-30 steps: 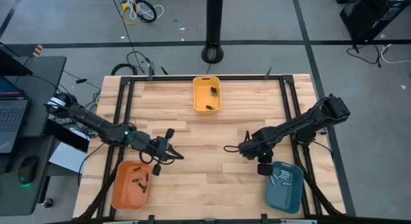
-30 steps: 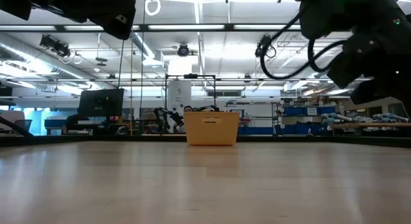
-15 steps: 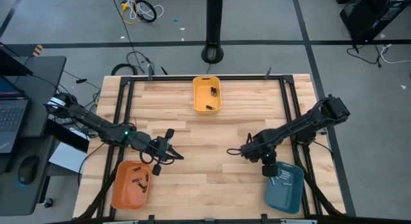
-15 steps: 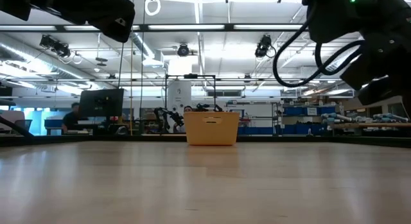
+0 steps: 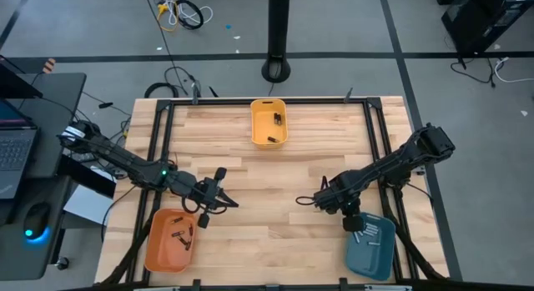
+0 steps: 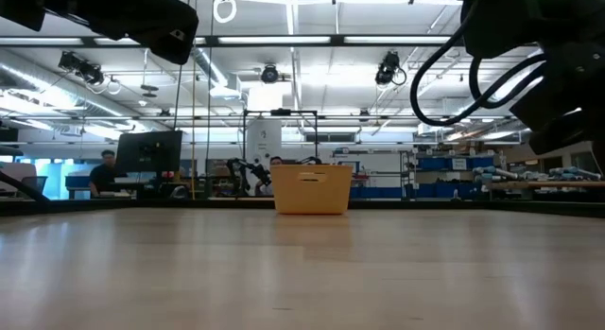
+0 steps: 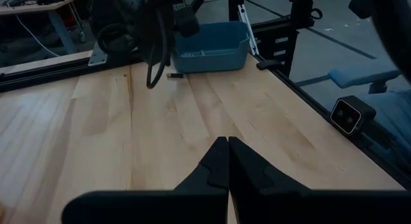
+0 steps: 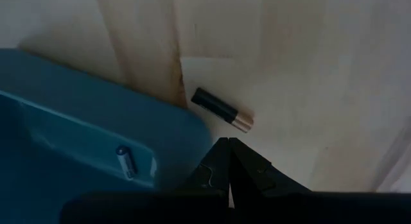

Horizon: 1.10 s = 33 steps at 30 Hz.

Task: Sort batteries
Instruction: Put the small black battery into the orange bin

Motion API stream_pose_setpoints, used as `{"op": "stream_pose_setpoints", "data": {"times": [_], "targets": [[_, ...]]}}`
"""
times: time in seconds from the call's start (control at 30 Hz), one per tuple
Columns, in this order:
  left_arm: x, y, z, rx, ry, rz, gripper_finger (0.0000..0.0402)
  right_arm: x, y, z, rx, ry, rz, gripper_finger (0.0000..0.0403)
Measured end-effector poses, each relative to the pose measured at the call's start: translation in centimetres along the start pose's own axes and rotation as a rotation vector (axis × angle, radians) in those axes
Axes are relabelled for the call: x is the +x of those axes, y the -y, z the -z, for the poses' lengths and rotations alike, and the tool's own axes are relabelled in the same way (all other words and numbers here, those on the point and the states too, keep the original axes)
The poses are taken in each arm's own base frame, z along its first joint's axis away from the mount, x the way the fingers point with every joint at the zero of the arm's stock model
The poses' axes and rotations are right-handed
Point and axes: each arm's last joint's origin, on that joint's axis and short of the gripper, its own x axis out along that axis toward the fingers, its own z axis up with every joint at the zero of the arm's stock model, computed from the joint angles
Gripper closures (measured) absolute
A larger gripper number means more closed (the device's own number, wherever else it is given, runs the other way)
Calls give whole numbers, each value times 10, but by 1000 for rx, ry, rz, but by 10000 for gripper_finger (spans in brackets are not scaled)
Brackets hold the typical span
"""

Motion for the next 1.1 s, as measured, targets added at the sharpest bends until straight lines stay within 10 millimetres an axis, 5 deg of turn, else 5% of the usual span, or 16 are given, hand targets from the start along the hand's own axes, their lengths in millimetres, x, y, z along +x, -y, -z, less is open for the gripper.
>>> {"op": "stream_pose_setpoints", "data": {"times": [1.1], "targets": [[0,0,0,4,0,-1,396,30,24,1,-220,37,-86,391]]}}
